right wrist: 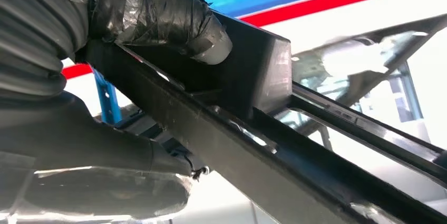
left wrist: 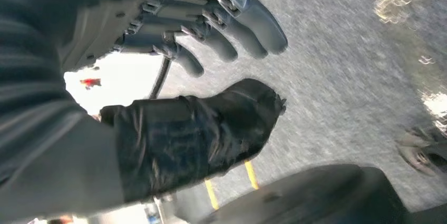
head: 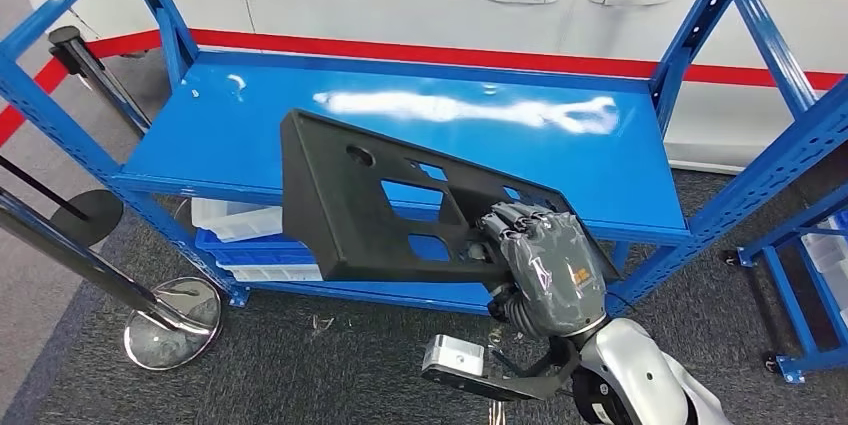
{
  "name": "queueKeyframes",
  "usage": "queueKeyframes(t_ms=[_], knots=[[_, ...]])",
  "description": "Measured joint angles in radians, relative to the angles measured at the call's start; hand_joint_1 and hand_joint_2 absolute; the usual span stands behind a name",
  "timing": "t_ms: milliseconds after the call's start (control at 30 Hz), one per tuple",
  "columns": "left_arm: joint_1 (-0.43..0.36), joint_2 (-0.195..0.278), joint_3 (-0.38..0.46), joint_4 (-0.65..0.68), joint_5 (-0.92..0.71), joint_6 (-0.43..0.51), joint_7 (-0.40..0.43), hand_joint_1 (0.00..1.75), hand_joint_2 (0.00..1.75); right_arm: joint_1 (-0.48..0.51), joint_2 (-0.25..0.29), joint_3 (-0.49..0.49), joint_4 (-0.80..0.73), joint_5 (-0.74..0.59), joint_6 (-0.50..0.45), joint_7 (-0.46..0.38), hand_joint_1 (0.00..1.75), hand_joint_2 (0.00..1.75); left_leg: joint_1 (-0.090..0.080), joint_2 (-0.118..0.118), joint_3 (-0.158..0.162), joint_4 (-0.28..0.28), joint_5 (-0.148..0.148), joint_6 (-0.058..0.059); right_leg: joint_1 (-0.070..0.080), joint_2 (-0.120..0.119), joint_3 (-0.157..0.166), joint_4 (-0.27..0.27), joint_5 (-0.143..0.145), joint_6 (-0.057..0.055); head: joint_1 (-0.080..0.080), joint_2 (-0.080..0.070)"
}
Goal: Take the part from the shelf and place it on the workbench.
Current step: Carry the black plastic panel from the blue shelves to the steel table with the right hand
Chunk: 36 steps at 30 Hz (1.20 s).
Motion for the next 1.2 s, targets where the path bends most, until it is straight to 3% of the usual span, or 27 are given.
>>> queueKeyframes(t_ms=[67, 100, 200, 233, 267, 300, 367, 433, 467, 533, 567, 600, 633, 700, 733, 767, 800, 867, 933, 967, 1000, 1067, 1100, 1133, 1200], knots=[[0.0, -0.001, 0.0, 0.0, 0.001, 0.0, 0.0, 0.0, 1.75, -0.001, -0.006, 0.0, -0.01, -0.008, 0.015, 0.003, 1.75, 1.75, 0.003, 0.003, -0.012, -0.011, 0.025, 0.013, -0.001, 0.0, -0.003, -0.005, 0.001, 0.011, -0.001, 0.0], [0.0, -0.001, 0.0, 0.0, 0.001, -0.001, 0.0, 0.0, 1.75, -0.002, -0.009, 0.0, -0.014, -0.012, 0.021, 0.005, 1.75, 1.75, 0.006, 0.006, -0.021, -0.017, 0.04, 0.023, 0.0, 0.001, -0.011, 0.011, -0.025, 0.014, 0.002, 0.0], [0.001, 0.0, 0.0, 0.0, 0.001, -0.001, 0.0, 0.0, 1.75, -0.004, -0.017, 0.0, -0.024, -0.02, 0.034, 0.01, 1.75, 1.75, 0.005, 0.013, -0.063, -0.019, 0.079, 0.043, 0.001, 0.002, -0.044, 0.164, -0.175, 0.017, 0.012, 0.0], [0.002, 0.0, 0.0, 0.0, 0.001, -0.001, 0.0, 0.0, 1.75, -0.004, -0.019, 0.0, -0.025, -0.021, 0.037, 0.012, 1.75, 1.75, 0.003, 0.013, -0.081, -0.015, 0.09, 0.043, 0.001, 0.002, -0.049, 0.221, -0.201, 0.019, 0.012, 0.0], [0.001, 0.0, 0.0, 0.0, 0.001, 0.0, 0.0, 0.0, 1.75, -0.004, -0.02, 0.0, -0.026, -0.023, 0.04, 0.014, 1.75, 1.75, 0.002, 0.014, -0.1, -0.01, 0.101, 0.042, 0.001, 0.002, -0.044, 0.257, -0.198, 0.02, 0.013, 0.0], [0.001, 0.0, 0.0, 0.0, 0.001, 0.0, -0.001, 0.0, 1.75, -0.005, -0.021, 0.0, -0.027, -0.025, 0.043, 0.015, 1.75, 1.75, 0.001, 0.013, -0.12, -0.004, 0.111, 0.041, 0.001, 0.002, -0.026, 0.265, -0.176, 0.021, 0.013, 0.0], [0.001, 0.0, 0.0, 0.0, 0.002, -0.001, -0.001, 0.0, 1.75, -0.008, -0.023, 0.0, -0.029, -0.03, 0.05, 0.018, 1.75, 1.75, 0.001, 0.013, -0.158, 0.015, 0.127, 0.035, 0.001, 0.002, 0.058, 0.185, -0.126, 0.017, 0.013, 0.0], [0.002, -0.001, 0.0, 0.0, 0.002, -0.002, 0.0, 0.0, 1.75, -0.014, -0.025, 0.0, -0.036, -0.037, 0.062, 0.022, 1.75, 1.75, -0.002, 0.013, -0.183, 0.033, 0.14, 0.025, 0.006, 0.001, 0.158, 0.047, -0.141, 0.011, 0.011, 0.0], [0.002, -0.001, 0.0, 0.0, 0.003, -0.002, 0.0, 0.0, 1.75, -0.018, -0.026, 0.0, -0.039, -0.041, 0.068, 0.024, 1.75, 1.75, -0.002, 0.013, -0.189, 0.036, 0.147, 0.019, 0.01, 0.001, 0.185, 0.001, -0.156, 0.008, 0.011, 0.0], [0.003, -0.001, 0.0, 0.0, 0.004, -0.004, -0.001, 0.0, 1.75, -0.024, -0.026, 0.001, -0.044, -0.047, 0.078, 0.026, 1.75, 1.75, -0.002, 0.013, -0.195, 0.032, 0.166, 0.008, 0.013, 0.001, 0.185, -0.023, -0.154, 0.0, 0.011, 0.0], [0.004, 0.0, 0.0, 0.0, 0.006, -0.005, -0.001, 0.0, 1.75, -0.028, -0.026, 0.001, -0.045, -0.049, 0.08, 0.026, 1.75, 1.75, -0.001, 0.011, -0.2, 0.035, 0.164, 0.001, 0.011, -0.001, 0.177, -0.026, -0.144, -0.006, 0.013, 0.0], [0.004, 0.0, 0.0, 0.0, 0.01, -0.007, -0.001, 0.0, 1.75, -0.032, -0.024, 0.002, -0.045, -0.051, 0.081, 0.023, 1.75, 1.75, 0.0, 0.009, -0.21, 0.048, 0.143, -0.006, 0.007, -0.003, 0.167, -0.027, -0.132, -0.015, 0.011, 0.0], [0.005, 0.001, 0.0, 0.0, 0.016, -0.009, -0.001, 0.0, 1.75, -0.037, -0.021, 0.003, -0.044, -0.051, 0.079, 0.017, 1.75, 1.75, 0.002, 0.007, -0.224, 0.079, 0.104, -0.013, 0.003, -0.006, 0.156, -0.029, -0.119, -0.023, 0.008, 0.0], [0.006, 0.005, 0.0, 0.0, 0.034, -0.013, -0.001, 0.0, 1.75, -0.055, -0.002, 0.01, -0.033, -0.05, 0.065, -0.003, 1.75, 1.75, 0.009, 0.005, -0.259, 0.195, 0.004, -0.028, 0.001, -0.008, 0.125, -0.029, -0.094, -0.033, 0.002, 0.0], [0.006, 0.006, 0.0, 0.0, 0.043, -0.015, -0.002, 0.0, 1.75, -0.066, 0.014, 0.017, -0.02, -0.048, 0.052, -0.013, 1.75, 1.75, 0.012, 0.005, -0.271, 0.256, -0.025, -0.033, 0.0, -0.008, 0.108, -0.028, -0.081, -0.033, 0.001, 0.0], [0.005, 0.008, 0.0, 0.0, 0.05, -0.016, -0.003, 0.0, 1.75, -0.077, 0.032, 0.024, -0.004, -0.046, 0.037, -0.022, 1.75, 1.75, 0.015, 0.005, -0.273, 0.299, -0.03, -0.038, -0.001, -0.008, 0.091, -0.027, -0.069, -0.031, 0.0, 0.0], [0.004, 0.008, 0.0, 0.0, 0.055, -0.017, -0.003, 0.0, 1.75, -0.087, 0.049, 0.03, 0.014, -0.044, 0.022, -0.027, 1.75, 1.75, 0.018, 0.005, -0.26, 0.309, -0.012, -0.043, -0.003, -0.008, 0.075, -0.026, -0.058, -0.028, -0.001, 0.0], [0.002, 0.009, 0.0, 0.0, 0.06, -0.018, -0.004, 0.0, 1.75, -0.103, 0.078, 0.038, 0.047, -0.04, 0.001, -0.032, 1.75, 1.75, 0.024, 0.005, -0.179, 0.226, 0.043, -0.051, -0.009, -0.009, 0.047, -0.019, -0.04, -0.018, -0.001, 0.0], [0.0, 0.011, 0.0, 0.0, 0.062, -0.018, -0.006, 0.0, 1.75, -0.116, 0.099, 0.043, 0.071, -0.038, -0.009, -0.032, 1.75, 1.75, 0.026, 0.0, -0.073, 0.081, 0.046, -0.052, -0.01, -0.011, 0.027, -0.011, -0.027, -0.004, -0.001, 0.0], [0.001, 0.011, 0.0, 0.0, 0.063, -0.018, -0.006, 0.0, 1.75, -0.121, 0.107, 0.046, 0.08, -0.038, -0.012, -0.032, 1.75, 1.75, 0.025, -0.003, -0.043, 0.032, 0.035, -0.048, -0.009, -0.012, 0.024, -0.009, -0.02, 0.003, -0.002, 0.0], [0.001, 0.011, 0.001, 0.0, 0.063, -0.018, -0.007, 0.0, 1.75, -0.126, 0.115, 0.048, 0.089, -0.037, -0.014, -0.033, 1.75, 1.75, 0.021, -0.007, -0.032, 0.009, 0.026, -0.04, -0.008, -0.012, 0.022, -0.011, -0.013, 0.01, -0.002, 0.0], [0.002, 0.012, 0.002, 0.0, 0.064, -0.019, -0.007, 0.0, 1.75, -0.13, 0.126, 0.051, 0.107, -0.036, -0.016, -0.033, 1.75, 1.75, 0.02, -0.006, -0.044, 0.004, 0.039, -0.018, -0.008, -0.012, 0.021, -0.018, -0.003, 0.024, -0.001, 0.0], [0.002, 0.012, 0.003, 0.0, 0.064, -0.019, -0.007, 0.0, 1.75, -0.132, 0.129, 0.052, 0.114, -0.036, -0.016, -0.033, 1.75, 1.75, 0.02, -0.005, -0.051, 0.003, 0.048, -0.006, -0.009, -0.012, 0.015, -0.009, -0.02, 0.028, 0.0, 0.0], [0.002, 0.013, 0.003, 0.0, 0.064, -0.019, -0.006, 0.0, 1.75, -0.132, 0.131, 0.052, 0.121, -0.036, -0.016, -0.033, 1.75, 1.75, 0.021, -0.002, -0.061, 0.0, 0.06, 0.007, -0.01, -0.011, 0.004, 0.018, -0.053, 0.03, 0.002, 0.0], [0.001, 0.014, 0.004, 0.0, 0.064, -0.019, -0.006, 0.0, 1.75, -0.134, 0.135, 0.052, 0.132, -0.036, -0.016, -0.033, 1.75, 1.75, 0.017, 0.0, -0.082, 0.0, 0.079, 0.022, -0.008, -0.008, -0.03, 0.131, -0.153, 0.03, 0.005, 0.0]])
